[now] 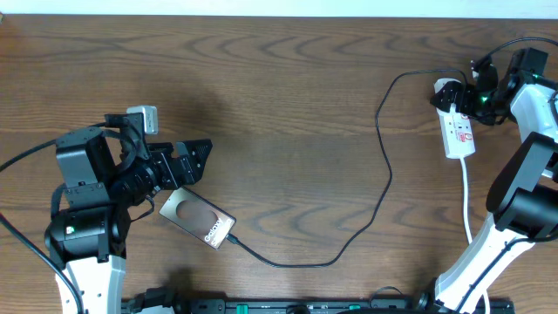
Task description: Plug charger to phone and switch on socket
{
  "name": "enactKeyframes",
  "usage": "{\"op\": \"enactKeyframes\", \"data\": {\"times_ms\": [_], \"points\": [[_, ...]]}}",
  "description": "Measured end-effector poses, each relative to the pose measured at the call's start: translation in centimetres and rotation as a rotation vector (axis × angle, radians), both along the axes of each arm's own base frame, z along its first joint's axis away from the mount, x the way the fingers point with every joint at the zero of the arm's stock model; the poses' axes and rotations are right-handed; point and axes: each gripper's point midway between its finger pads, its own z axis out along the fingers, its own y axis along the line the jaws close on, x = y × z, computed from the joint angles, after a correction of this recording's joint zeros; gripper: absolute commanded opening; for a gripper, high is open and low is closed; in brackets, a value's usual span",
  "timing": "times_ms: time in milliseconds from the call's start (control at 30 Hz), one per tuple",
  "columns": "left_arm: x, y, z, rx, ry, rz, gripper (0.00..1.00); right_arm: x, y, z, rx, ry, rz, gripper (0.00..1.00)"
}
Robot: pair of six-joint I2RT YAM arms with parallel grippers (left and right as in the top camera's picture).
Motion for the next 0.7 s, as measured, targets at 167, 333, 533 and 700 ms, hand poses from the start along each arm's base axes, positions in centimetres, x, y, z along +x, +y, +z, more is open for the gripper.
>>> {"op": "enactKeyframes", "data": {"times_ms": [167,333,533,700], "points": [[-0.01,0.0,-0.01,0.0,0.0,0.0,0.96,-0.01,-0.01,0.29,0.004,0.01,-0.001,0.99],[-0.01,0.0,-0.01,0.0,0.0,0.0,0.96,-0.52,-0.1,0.52,0.005,0.047,-0.011,0.99],[-0.01,0.0,-0.01,0.0,0.001,0.0,0.96,-0.82,-0.4,0.22,-0.013,0.067,-0.021,0.99],[-0.05,-0.01,-0.06,-0.001,0.004,0.0,0.96,-0.89,-0.48,0.11,-0.018,0.073,-0.023,0.99]]}}
